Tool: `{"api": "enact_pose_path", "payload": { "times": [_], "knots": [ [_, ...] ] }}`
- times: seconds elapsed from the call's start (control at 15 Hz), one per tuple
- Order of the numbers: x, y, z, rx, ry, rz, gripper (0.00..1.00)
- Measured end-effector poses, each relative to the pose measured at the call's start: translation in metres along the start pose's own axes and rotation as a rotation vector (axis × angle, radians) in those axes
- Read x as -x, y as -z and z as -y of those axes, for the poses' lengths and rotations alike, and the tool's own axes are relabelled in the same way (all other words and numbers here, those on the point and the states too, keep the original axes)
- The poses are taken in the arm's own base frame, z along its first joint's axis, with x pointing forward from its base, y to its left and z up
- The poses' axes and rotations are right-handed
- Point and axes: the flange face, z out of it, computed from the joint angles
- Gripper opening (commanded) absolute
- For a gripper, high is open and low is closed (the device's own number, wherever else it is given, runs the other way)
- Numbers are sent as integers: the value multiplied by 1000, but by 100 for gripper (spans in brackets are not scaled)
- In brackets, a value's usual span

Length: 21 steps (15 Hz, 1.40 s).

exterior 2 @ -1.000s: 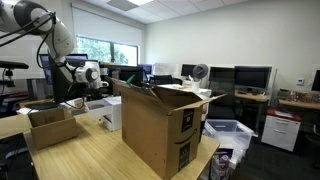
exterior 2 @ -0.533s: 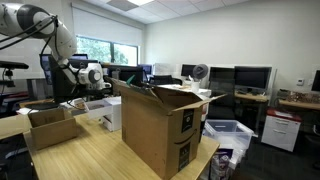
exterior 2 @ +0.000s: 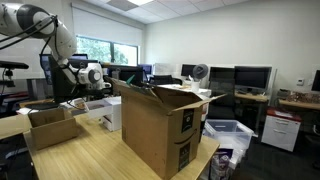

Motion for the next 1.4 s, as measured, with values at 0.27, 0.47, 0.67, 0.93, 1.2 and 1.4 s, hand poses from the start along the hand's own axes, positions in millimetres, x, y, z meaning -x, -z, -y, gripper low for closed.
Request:
{"api": "enact_pose_path", "payload": {
  "times": [0.27,0.47,0.67,0.93,1.2,1.4],
  "knots": [
    [0,0,0,0,0,0,100],
    [0,0,0,0,0,0,100],
    [0,0,0,0,0,0,100],
    [0,0,0,0,0,-1,100],
    [-1,-3,1,-4,4,-15,100],
    [0,-8,-2,-2,-6,-14,100]
  ]
}}
